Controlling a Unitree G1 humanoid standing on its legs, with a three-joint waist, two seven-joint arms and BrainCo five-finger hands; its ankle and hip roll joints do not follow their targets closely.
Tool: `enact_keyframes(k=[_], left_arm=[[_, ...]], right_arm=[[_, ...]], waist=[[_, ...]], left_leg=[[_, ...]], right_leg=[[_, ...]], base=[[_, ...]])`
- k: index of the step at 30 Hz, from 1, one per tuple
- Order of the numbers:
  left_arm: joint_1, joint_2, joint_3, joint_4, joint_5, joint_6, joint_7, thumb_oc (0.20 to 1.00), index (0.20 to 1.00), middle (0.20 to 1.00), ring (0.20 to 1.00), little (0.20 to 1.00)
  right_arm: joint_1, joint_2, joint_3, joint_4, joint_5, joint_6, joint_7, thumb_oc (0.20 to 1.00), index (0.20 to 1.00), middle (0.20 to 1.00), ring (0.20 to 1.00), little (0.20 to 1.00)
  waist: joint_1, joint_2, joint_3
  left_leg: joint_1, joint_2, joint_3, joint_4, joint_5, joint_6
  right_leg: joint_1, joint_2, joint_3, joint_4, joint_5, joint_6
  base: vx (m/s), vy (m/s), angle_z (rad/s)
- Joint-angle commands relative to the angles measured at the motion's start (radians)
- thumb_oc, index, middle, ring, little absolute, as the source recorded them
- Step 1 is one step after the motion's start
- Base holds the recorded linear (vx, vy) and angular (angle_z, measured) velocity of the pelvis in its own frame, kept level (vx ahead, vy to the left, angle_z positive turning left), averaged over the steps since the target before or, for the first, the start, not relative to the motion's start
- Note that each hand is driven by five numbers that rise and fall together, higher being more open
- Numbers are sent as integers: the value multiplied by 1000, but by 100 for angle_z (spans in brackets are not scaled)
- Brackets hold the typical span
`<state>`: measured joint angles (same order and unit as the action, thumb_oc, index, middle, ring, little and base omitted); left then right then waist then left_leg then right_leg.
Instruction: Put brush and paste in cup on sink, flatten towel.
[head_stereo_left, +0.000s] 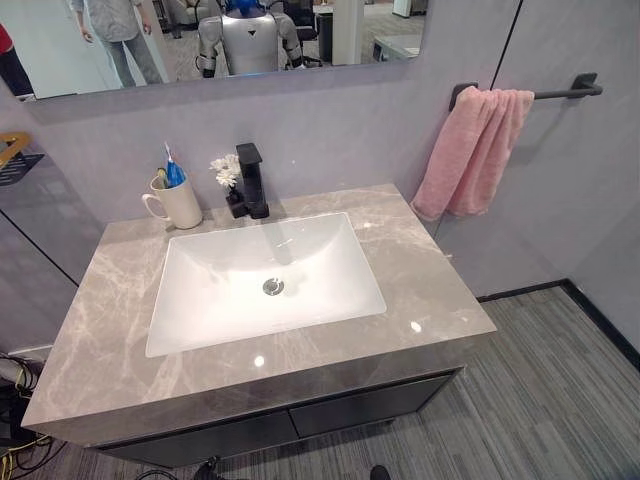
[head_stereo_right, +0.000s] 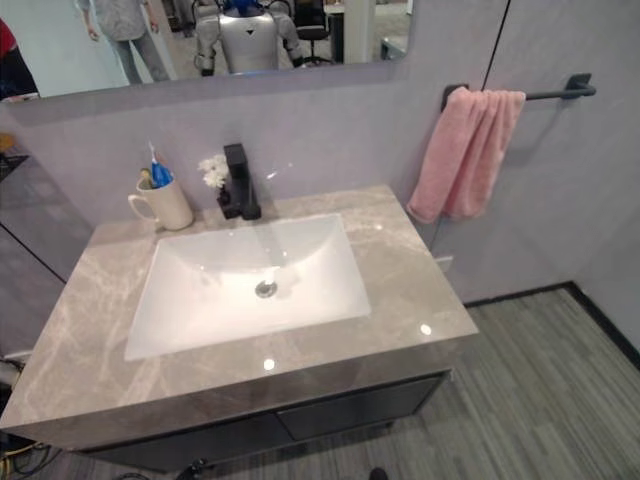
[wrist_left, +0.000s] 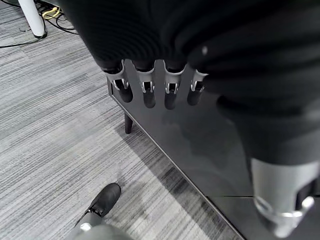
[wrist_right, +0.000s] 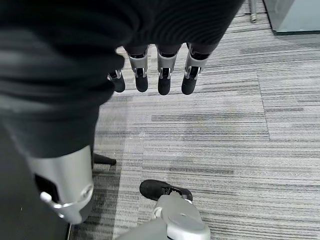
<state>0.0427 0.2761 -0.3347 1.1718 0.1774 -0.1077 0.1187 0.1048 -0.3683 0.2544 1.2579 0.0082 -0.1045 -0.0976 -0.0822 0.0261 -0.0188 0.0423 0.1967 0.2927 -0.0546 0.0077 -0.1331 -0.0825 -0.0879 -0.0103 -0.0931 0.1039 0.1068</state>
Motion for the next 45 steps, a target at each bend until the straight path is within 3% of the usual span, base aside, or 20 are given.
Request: enact_keyframes(k=[1, 2, 3, 4, 9, 14, 16, 18, 23, 26, 27, 28, 29, 31, 37, 40, 41, 42, 44, 45], left_arm=[[-43, 60, 22, -12, 43, -47, -14, 1000, 1000, 1000, 1000, 1000], [-43, 60, 22, -11, 43, -47, -14, 1000, 1000, 1000, 1000, 1000], [-77, 73, -19, -27, 55, -58, -14, 1000, 1000, 1000, 1000, 1000], [-92, 74, -34, -33, 63, -58, -11, 1000, 1000, 1000, 1000, 1000], [-161, 85, -113, -59, 91, -77, -2, 1000, 1000, 1000, 1000, 1000], [-226, 86, -142, -47, 116, -79, 40, 1000, 1000, 1000, 1000, 1000], [-234, 79, -133, -24, 117, -69, 50, 1000, 1000, 1000, 1000, 1000], [-233, 75, -141, -12, 130, -59, 40, 1000, 1000, 1000, 1000, 1000], [-219, 69, -161, -3, 159, -54, 19, 1000, 1000, 1000, 1000, 1000], [-211, 72, -142, 12, 150, -49, 15, 1000, 1000, 1000, 1000, 1000], [-205, 72, -133, 15, 144, -48, 14, 1000, 1000, 1000, 1000, 1000], [-204, 72, -133, 14, 144, -49, 14, 1000, 1000, 1000, 1000, 1000], [-192, 71, -113, 20, 134, -46, 18, 1000, 1000, 1000, 1000, 1000], [-187, 67, -103, 27, 136, -46, 19, 1000, 1000, 1000, 1000, 1000], [-197, 66, -86, 21, 140, -47, 25, 1000, 1000, 1000, 1000, 1000], [-214, 52, -102, 14, 149, -47, 26, 1000, 1000, 1000, 1000, 1000], [-217, 47, -105, 11, 148, -44, 31, 1000, 1000, 1000, 1000, 1000], [-219, 36, -105, 14, 141, -44, 43, 1000, 1000, 1000, 1000, 1000], [-224, 18, -112, 25, 117, -44, 55, 1000, 1000, 1000, 1000, 1000], [-225, 11, -108, 42, 109, -45, 59, 1000, 1000, 1000, 1000, 1000]], right_arm=[[-59, 10, 8, 14, -17, -13, 0, 1000, 1000, 1000, 1000, 1000], [-60, 10, 8, 14, -16, -13, 0, 1000, 1000, 1000, 1000, 1000], [-77, -9, 2, 5, 2, -18, -10, 1000, 1000, 1000, 1000, 1000], [-80, -14, -6, -2, 14, -23, -14, 1000, 1000, 1000, 1000, 1000], [-90, -26, -73, -16, 88, -27, -32, 1000, 1000, 1000, 1000, 1000], [-98, -13, -104, -16, 130, -28, -49, 1000, 1000, 1000, 1000, 1000], [-103, 3, -90, -3, 107, -19, -52, 1000, 1000, 1000, 1000, 1000], [-97, 10, -83, 12, 82, -12, -54, 1000, 1000, 1000, 1000, 1000], [-67, 3, -112, 49, 98, -11, -56, 1000, 1000, 1000, 1000, 1000], [-77, 17, -111, 48, 112, -18, -64, 1000, 1000, 1000, 1000, 1000], [-82, 21, -106, 43, 113, -20, -65, 1000, 1000, 1000, 1000, 1000], [-81, 22, -106, 42, 113, -20, -65, 1000, 1000, 1000, 1000, 1000], [-101, 25, -91, 29, 109, -22, -70, 1000, 1000, 1000, 1000, 1000], [-99, 24, -79, 8, 103, -28, -71, 1000, 1000, 1000, 1000, 1000], [-47, -12, -73, -73, 77, -45, -69, 1000, 1000, 1000, 1000, 1000], [-38, -40, -58, -78, 36, -40, -77, 1000, 1000, 1000, 1000, 1000], [-45, -49, -53, -74, 29, -40, -79, 1000, 1000, 1000, 1000, 1000], [-56, -57, -42, -66, 21, -39, -80, 1000, 1000, 1000, 1000, 1000], [-66, -59, -26, -58, 13, -39, -86, 1000, 1000, 1000, 1000, 1000], [-59, -53, -27, -54, 16, -40, -80, 1000, 1000, 1000, 1000, 1000]], waist=[[-33, -81, 45], [-34, -81, 44], [-34, -91, 74], [-41, -92, 77], [-89, -82, 100], [-128, -88, 142], [-121, -89, 158], [-105, -84, 171], [-78, -58, 166], [-37, -55, 136], [-26, -61, 130], [-25, -62, 130], [-9, -75, 116], [-9, -77, 109], [-38, -67, 100], [-45, -70, 117], [-34, -68, 130], [-17, -72, 138], [11, -67, 138], [8, -66, 126]], left_leg=[[-78, -32, -132, 148, -42, 22], [-82, -32, -134, 152, -44, 23], [-129, -104, -253, 222, -100, 34], [-139, -130, -281, 226, -118, 47], [-209, -186, -234, 270, -152, 98], [-244, -194, -121, 250, -159, 130], [-231, -177, -68, 219, -141, 128], [-221, -158, -24, 211, -124, 131], [-167, -139, 77, 110, -65, 140], [-153, -116, 158, 75, -51, 132], [-152, -110, 189, 72, -47, 131], [-149, -110, 190, 71, -46, 131], [-153, -89, 266, 76, -35, 126], [-140, -84, 296, 82, -26, 120], [-125, -58, 283, 143, -17, 98], [-158, 9, 256, 323, -12, 62], [-176, 12, 195, 368, 1, 50], [-203, -12, 104, 390, 34, 62], [-225, -101, -86, 362, 10, 79], [-229, -104, -114, 292, 3, 91]], right_leg=[[26, -59, -14, 29, -37, 32], [24, -59, -16, 30, -38, 32], [-12, -59, 19, 45, -23, 28], [-25, -56, 36, 48, -15, 29], [-109, -89, 116, 58, 38, 68], [-218, -111, 179, 36, 123, 111], [-256, -123, 103, 36, 129, 115], [-248, -127, -29, 86, 82, 96], [-151, -42, -47, 224, -48, 54], [-56, -16, -173, 270, -148, 39], [-33, -14, -215, 256, -161, 34], [-31, -13, -214, 254, -160, 34], [-3, -13, -289, 199, -152, 32], [-5, 6, -259, 181, -152, 25], [40, 50, -173, 140, -152, -11], [72, 70, -142, 134, -171, -41], [80, 78, -126, 134, -175, -50], [70, 81, -106, 132, -159, -61], [76, 81, -55, 124, -154, -55], [82, 75, -32, 121, -151, -47]], base=[[-69, 13, -3], [-188, 45, -1], [-143, 80, -11], [-170, 174, -34], [-106, 237, -55], [-156, 238, -67], [-107, 97, -82], [-95, 82, -92], [-100, 116, -89], [-71, 10, -92], [-16, -4, -92], [-144, -100, -118], [-112, -103, -83], [-49, -136, -111], [14, -149, -48], [-15, -211, -14], [-121, -99, -30], [-119, -54, -49], [13, 51, -85], [97, 76, -85]])
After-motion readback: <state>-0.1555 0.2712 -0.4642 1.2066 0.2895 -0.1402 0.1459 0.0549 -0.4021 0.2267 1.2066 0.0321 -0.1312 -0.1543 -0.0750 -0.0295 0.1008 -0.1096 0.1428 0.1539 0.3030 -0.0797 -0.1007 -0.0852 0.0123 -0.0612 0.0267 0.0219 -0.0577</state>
